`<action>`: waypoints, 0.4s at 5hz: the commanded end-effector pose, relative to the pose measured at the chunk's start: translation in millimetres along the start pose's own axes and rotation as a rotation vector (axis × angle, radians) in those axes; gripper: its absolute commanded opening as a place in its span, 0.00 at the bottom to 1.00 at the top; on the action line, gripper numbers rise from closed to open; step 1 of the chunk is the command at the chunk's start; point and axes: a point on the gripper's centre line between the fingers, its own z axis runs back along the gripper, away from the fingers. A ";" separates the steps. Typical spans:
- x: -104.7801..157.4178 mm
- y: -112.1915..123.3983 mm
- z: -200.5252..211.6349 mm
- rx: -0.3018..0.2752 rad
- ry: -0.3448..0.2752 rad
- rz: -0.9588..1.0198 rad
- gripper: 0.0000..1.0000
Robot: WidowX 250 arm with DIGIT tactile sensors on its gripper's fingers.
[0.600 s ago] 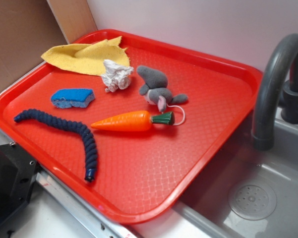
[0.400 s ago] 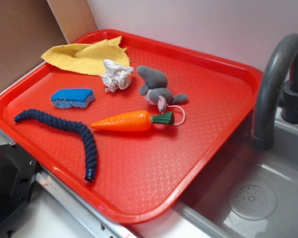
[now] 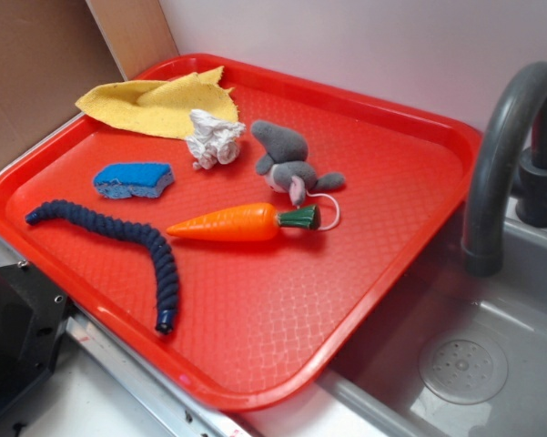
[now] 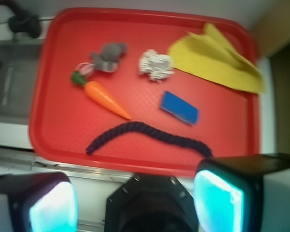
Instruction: Grab the carrot.
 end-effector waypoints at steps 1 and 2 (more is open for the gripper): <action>34.3 -12.5 -42.6 -0.070 -0.043 -0.336 1.00; 55.4 -24.0 -80.6 -0.022 0.020 -0.381 1.00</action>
